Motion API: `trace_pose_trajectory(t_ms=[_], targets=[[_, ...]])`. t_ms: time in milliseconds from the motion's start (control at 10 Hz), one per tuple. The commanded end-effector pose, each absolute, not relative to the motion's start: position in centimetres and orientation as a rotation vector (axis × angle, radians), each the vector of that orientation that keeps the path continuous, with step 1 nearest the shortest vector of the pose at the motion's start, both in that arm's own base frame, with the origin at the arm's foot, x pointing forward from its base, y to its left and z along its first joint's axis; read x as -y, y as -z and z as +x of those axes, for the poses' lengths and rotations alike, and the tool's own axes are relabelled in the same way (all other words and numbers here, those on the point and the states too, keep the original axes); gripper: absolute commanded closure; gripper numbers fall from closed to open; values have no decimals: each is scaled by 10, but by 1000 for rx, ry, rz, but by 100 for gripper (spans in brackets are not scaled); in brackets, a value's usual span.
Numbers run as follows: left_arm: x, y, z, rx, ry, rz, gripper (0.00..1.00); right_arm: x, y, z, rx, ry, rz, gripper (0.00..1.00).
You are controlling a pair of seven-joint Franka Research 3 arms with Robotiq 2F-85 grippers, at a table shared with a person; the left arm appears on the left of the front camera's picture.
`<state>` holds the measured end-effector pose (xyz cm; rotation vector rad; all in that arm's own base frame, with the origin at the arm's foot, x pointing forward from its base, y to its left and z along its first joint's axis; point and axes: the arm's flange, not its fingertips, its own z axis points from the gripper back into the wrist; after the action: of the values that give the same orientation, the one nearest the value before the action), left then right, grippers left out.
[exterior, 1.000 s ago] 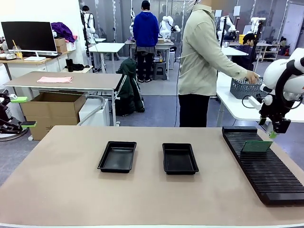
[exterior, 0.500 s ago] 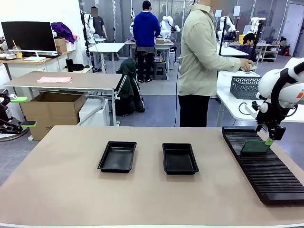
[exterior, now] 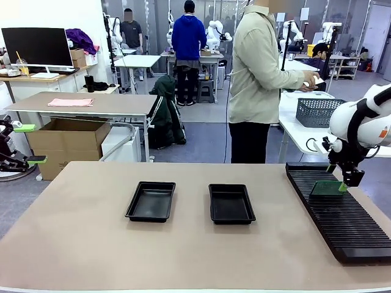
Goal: Inspect and transfer BCBs to ESD trays.
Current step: Pick up the Blank PCB from the PCB Rack and place it in the left ESD tray.
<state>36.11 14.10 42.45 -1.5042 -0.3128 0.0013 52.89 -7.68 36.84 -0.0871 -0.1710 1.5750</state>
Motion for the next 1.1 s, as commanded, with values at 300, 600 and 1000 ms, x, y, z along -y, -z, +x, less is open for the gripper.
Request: trace_pose_trajectory(t_ms=[300, 600, 1000], targets=[[-141, -425, 360, 314, -3, -1505, 0, 77, -359, 515, 254, -1539, -122, 2], [-141, -425, 360, 314, -3, -1505, 0, 77, -360, 512, 254, -1539, -112, 15], [-141, -425, 360, 314, -3, -1505, 0, 78, -360, 509, 240, -1519, -112, 25]])
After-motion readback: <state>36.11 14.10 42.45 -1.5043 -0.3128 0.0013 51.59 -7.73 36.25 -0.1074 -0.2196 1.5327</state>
